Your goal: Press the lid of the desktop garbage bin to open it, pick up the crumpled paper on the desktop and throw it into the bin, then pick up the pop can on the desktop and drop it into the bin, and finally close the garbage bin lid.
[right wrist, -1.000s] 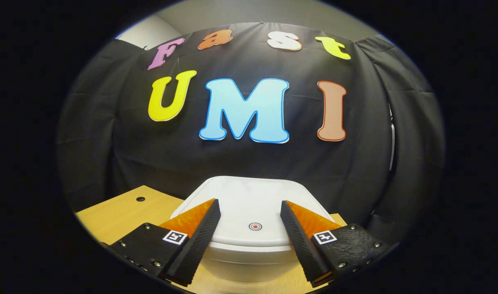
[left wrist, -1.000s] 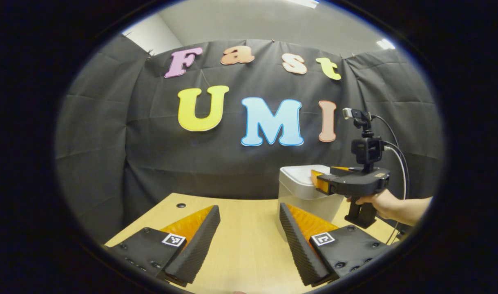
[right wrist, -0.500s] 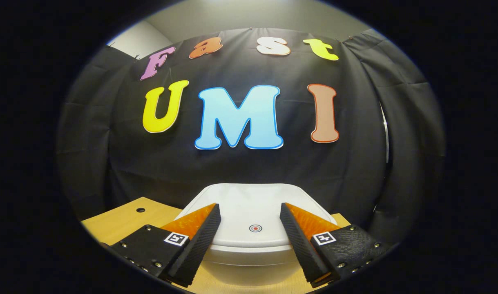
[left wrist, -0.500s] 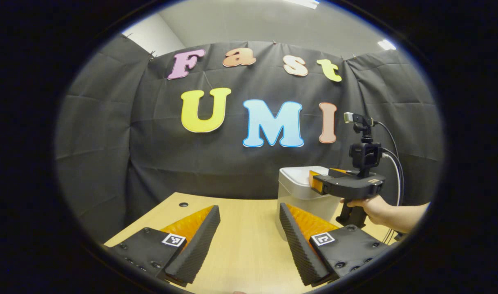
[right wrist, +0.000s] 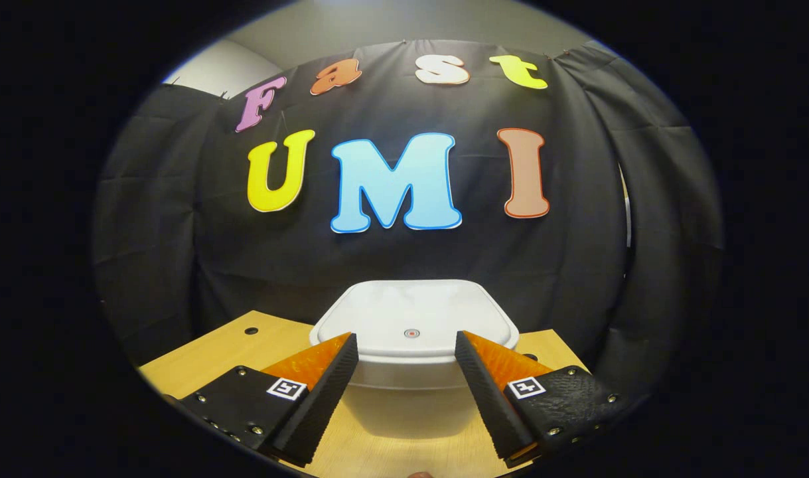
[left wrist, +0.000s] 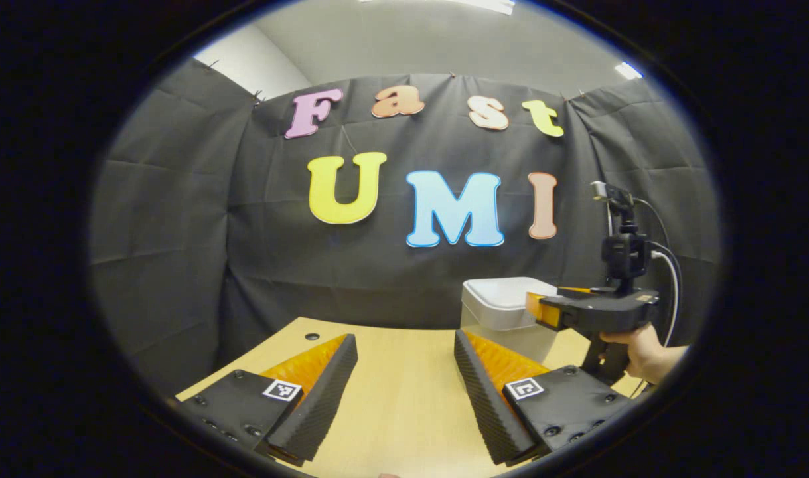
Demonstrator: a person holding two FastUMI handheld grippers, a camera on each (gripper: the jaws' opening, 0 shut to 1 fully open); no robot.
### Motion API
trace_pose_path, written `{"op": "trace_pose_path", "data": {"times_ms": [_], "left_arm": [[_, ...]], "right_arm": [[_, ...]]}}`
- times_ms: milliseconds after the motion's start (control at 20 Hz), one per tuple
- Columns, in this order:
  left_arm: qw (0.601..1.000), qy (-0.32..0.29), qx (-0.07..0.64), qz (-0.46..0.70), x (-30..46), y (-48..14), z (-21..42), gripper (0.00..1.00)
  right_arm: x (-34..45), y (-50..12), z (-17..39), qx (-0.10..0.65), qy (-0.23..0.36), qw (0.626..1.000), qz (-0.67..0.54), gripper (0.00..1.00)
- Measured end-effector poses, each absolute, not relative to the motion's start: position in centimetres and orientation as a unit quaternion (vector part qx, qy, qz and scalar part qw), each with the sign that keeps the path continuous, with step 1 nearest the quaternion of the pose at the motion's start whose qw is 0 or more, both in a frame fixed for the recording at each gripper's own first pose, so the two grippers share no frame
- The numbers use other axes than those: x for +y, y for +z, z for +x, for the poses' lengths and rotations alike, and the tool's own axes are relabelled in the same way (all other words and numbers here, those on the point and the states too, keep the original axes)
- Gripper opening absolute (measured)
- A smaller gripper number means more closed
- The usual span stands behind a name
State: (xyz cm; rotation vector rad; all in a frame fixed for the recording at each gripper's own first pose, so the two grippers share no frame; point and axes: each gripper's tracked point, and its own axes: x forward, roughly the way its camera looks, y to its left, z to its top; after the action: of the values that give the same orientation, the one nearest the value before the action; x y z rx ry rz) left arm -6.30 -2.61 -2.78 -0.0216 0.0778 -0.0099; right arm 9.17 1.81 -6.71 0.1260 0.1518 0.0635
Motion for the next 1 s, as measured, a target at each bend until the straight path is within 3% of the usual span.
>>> {"op": "trace_pose_path", "data": {"times_ms": [450, 1000], "left_arm": [[0.999, 0.012, 0.030, -0.012, -4.0, -4.0, -6.1, 0.96], [0.999, -0.004, 0.024, -0.027, -2.0, -5.4, -4.8, 0.95]], "right_arm": [[0.5, -7.0, -1.0, 0.072, 0.048, 0.996, 0.027, 0.94], [3.0, -4.2, -5.7, 0.027, 0.029, 0.999, -0.018, 0.94]]}}
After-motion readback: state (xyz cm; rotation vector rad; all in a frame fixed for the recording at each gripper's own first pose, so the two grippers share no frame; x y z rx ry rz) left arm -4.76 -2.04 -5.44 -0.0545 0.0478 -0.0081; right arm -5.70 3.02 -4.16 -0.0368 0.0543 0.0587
